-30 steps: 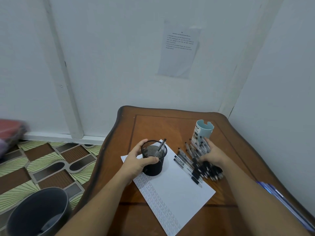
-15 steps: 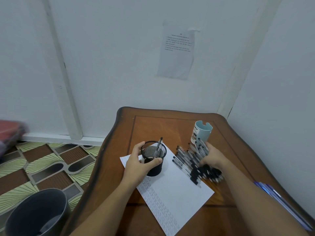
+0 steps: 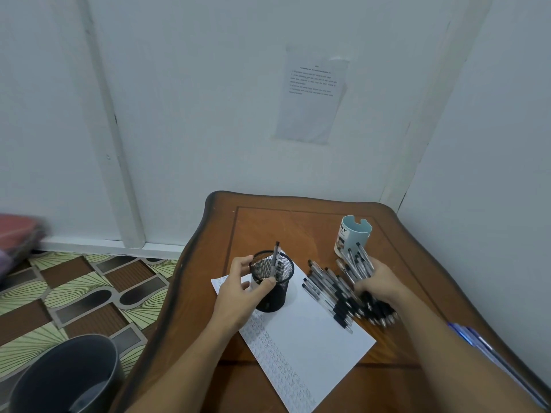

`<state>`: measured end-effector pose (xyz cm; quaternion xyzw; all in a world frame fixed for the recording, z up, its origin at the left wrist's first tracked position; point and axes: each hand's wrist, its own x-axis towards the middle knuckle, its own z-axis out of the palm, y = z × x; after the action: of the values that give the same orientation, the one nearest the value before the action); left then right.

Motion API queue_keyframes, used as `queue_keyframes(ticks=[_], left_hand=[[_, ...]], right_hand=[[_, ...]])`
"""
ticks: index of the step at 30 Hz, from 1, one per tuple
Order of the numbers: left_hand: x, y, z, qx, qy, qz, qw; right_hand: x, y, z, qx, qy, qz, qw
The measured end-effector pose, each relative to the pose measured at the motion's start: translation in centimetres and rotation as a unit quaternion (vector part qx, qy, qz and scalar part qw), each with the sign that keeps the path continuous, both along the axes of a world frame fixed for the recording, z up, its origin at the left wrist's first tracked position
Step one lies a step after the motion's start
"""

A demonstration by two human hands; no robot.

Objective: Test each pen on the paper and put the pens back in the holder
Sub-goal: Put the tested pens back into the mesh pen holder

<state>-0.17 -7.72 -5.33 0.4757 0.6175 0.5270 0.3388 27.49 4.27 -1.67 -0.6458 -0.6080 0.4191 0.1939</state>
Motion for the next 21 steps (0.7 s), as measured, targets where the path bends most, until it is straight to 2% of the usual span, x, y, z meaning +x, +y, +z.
queue_keyframes(ticks=[5, 9, 13, 16, 21], left_hand=[[0.5, -0.2, 0.4, 0.015, 0.042, 0.019, 0.999], [0.4, -0.1, 0.3, 0.014, 0.006, 0.003, 1.0], [0.4, -0.2, 0.2, 0.026, -0.006, -0.009, 1.0], [0.7, -0.5, 0.2, 0.032, -0.023, -0.014, 0.999], [1.2, -0.7, 0.1, 0.04, -0.072, -0.003, 0.997]], right_hand=[[0.6, -0.2, 1.3, 0.044, 0.043, -0.034, 0.998], [-0.4, -0.7, 2.8, 0.087, 0.118, -0.066, 0.987], [-3.8, -1.3, 4.3, 0.119, 0.246, -0.129, 0.953], [-7.7, -1.6, 5.2, 0.14, 0.324, -0.139, 0.925], [-13.8, -2.4, 5.1, 0.191, 0.385, -0.13, 0.893]])
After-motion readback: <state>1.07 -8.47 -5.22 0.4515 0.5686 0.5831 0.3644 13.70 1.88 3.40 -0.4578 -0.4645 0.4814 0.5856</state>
